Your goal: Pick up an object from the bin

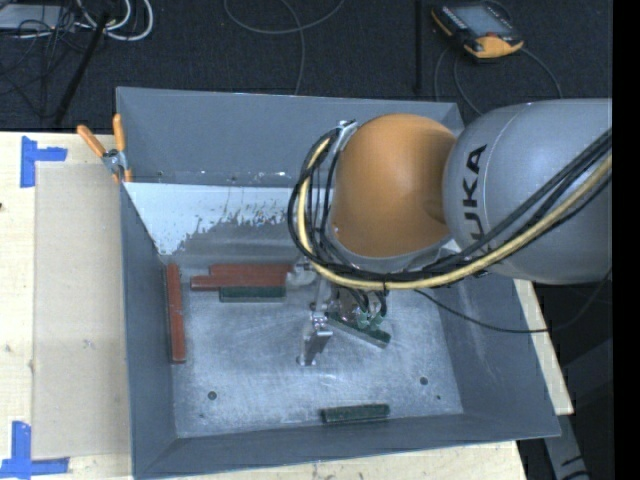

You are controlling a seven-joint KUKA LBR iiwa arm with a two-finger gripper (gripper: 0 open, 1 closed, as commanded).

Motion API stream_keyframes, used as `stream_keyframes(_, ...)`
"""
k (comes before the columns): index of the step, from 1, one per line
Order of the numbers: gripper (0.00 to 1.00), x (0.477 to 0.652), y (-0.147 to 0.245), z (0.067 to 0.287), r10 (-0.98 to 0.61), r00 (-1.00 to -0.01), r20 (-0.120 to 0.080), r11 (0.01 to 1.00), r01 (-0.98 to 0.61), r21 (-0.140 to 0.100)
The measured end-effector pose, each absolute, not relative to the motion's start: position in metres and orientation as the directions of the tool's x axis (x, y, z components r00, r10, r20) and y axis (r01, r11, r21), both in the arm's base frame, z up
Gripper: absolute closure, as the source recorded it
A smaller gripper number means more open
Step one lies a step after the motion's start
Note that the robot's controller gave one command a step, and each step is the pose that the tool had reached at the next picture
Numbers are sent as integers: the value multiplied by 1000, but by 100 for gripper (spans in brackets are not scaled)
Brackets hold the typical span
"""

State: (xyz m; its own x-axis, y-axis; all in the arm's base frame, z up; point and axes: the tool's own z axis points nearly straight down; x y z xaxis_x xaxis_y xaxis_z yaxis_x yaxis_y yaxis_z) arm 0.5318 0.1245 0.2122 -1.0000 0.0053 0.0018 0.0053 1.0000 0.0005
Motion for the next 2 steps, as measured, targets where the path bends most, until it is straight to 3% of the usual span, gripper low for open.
stream_keyframes(1, 0, 532, 125, 212, 5, -1000, 2, 1000, 5, 1)
stream_keyframes(2, 0, 588, 103, 174, 14, -1000, -8, 1000, 14, 3)
